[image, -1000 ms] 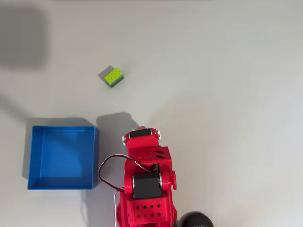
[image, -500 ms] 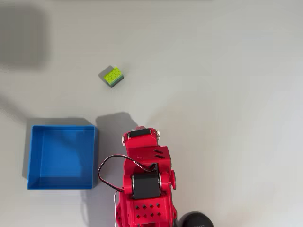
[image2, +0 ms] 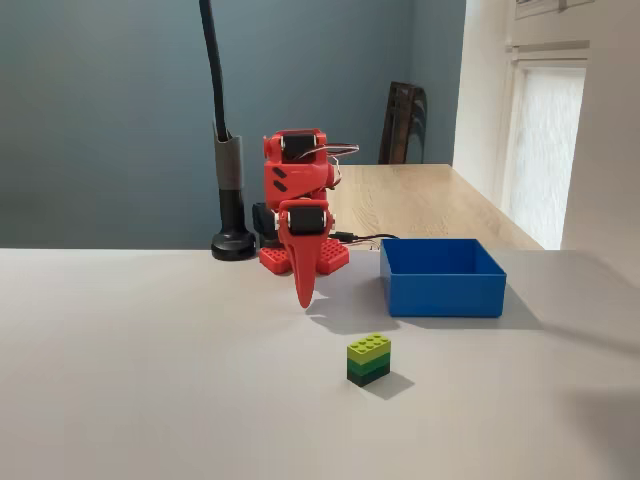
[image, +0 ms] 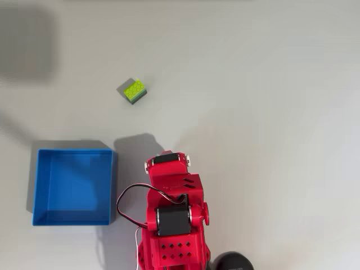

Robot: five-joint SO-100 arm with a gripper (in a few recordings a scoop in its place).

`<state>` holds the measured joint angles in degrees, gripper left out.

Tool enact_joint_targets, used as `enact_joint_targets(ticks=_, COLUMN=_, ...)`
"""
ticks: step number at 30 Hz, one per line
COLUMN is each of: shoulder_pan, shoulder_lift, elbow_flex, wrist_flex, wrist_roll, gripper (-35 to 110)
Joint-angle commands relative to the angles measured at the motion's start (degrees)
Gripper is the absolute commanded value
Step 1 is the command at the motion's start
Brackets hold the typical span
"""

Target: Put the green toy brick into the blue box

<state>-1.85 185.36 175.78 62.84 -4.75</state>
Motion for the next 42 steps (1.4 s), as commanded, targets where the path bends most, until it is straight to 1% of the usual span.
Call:
enact_joint_targets(ticks=1, shoulder_pan=-2.20, shoulder_lift=0.18, elbow_flex=-4.75, wrist_flex=-0.44, wrist_roll=-2.81, gripper=0)
enact_joint_targets(ticks=8, shoulder_pan=-5.36, shoulder_lift=-2.64, elbow_flex=-13.89, wrist_flex=-0.35, wrist_roll=-2.20, gripper=0)
enact_joint_targets(ticks=17, shoulder_pan=-5.45, shoulder_lift=-26.28, elbow_flex=-27.60, wrist_flex=-0.35, wrist_roll=1.14, gripper=0)
enact_joint_targets(ticks=22, shoulder_pan=-5.36, shoulder_lift=-40.61, elbow_flex=-38.14, wrist_flex=0.18, wrist_roll=0.44, gripper=0)
enact_joint_targets(ticks=24, shoulder_pan=-5.36, shoulder_lift=-46.32, elbow_flex=-43.51, wrist_flex=2.02, wrist_roll=0.09, gripper=0)
enact_joint_targets(ticks=31, shoulder_pan=-5.98, shoulder_lift=-65.48, elbow_flex=-65.65, wrist_flex=14.41, wrist_roll=0.00, gripper=0)
enact_joint_targets(ticks=34, shoulder_pan=-6.42, shoulder_lift=-72.69, elbow_flex=-73.21, wrist_flex=17.23, wrist_roll=-1.58, gripper=0)
enact_joint_targets(ticks=36, shoulder_pan=-6.50, shoulder_lift=-76.90, elbow_flex=-77.43, wrist_flex=18.37, wrist_roll=-2.72, gripper=8)
enact_joint_targets(ticks=38, shoulder_pan=-6.50, shoulder_lift=-80.60, elbow_flex=-80.68, wrist_flex=18.63, wrist_roll=-4.31, gripper=19)
enact_joint_targets(ticks=42, shoulder_pan=-6.77, shoulder_lift=-86.57, elbow_flex=-85.96, wrist_flex=18.63, wrist_roll=-8.26, gripper=36)
